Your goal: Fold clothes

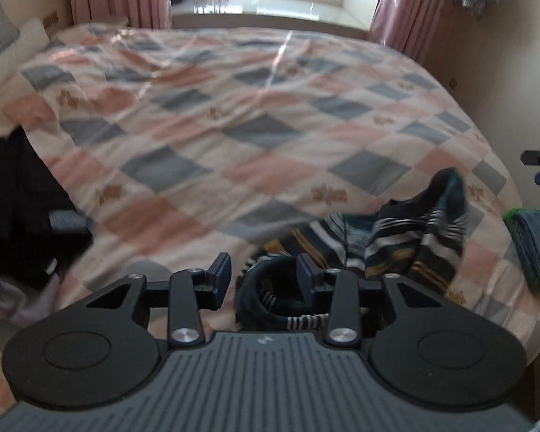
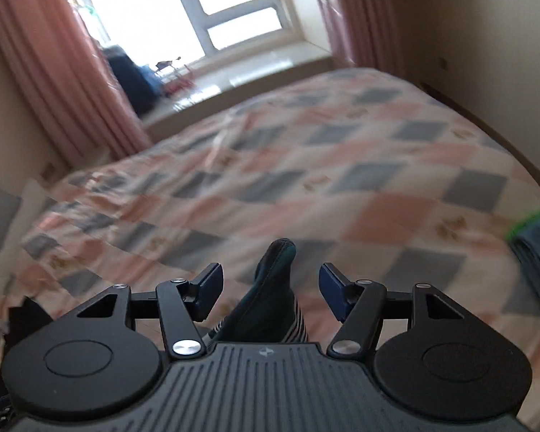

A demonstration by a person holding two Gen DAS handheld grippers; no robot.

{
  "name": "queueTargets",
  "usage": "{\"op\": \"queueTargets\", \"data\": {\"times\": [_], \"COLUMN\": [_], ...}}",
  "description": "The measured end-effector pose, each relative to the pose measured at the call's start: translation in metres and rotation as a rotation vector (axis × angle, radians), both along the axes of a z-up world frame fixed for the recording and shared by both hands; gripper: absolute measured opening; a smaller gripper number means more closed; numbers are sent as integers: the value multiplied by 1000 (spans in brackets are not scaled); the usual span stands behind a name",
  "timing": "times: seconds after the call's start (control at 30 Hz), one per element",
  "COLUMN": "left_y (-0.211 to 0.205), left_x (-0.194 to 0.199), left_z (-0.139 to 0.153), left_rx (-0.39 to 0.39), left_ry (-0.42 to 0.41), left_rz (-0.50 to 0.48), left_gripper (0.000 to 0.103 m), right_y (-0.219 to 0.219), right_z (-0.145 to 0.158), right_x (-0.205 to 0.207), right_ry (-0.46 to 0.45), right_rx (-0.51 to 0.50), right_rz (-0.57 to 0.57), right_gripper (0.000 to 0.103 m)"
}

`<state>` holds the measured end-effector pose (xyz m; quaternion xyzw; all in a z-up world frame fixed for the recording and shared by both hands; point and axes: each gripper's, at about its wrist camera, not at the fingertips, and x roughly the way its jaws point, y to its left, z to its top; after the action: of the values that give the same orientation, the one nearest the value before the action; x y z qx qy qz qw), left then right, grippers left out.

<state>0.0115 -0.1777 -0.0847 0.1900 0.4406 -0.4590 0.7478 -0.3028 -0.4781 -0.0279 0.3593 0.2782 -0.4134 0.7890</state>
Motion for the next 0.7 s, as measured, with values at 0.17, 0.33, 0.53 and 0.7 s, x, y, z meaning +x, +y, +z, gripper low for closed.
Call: {"op": "queueTargets", "data": {"times": [0.17, 0.33, 0.53, 0.7], "left_y": [5, -11, -22, -26], "left_x": [-10, -27, -54, -58], "left_z": [-26, -40, -49, -43], "left_rx": [66, 161, 196, 182], "left_ry": [90, 46, 23, 27], "left_rz": [-53, -132, -240, -271], "left_gripper": [37, 41, 44, 46], "right_y": [52, 108, 150, 161], "right_z": [-57, -79, -87, -87], "right_x": [-24, -18, 6, 22], "right_ry": [37, 75, 134, 135], "right_rx": [171, 259, 261, 269], "right_rz": [-66, -66, -18, 19], "right_gripper": [62, 65, 65, 65]}}
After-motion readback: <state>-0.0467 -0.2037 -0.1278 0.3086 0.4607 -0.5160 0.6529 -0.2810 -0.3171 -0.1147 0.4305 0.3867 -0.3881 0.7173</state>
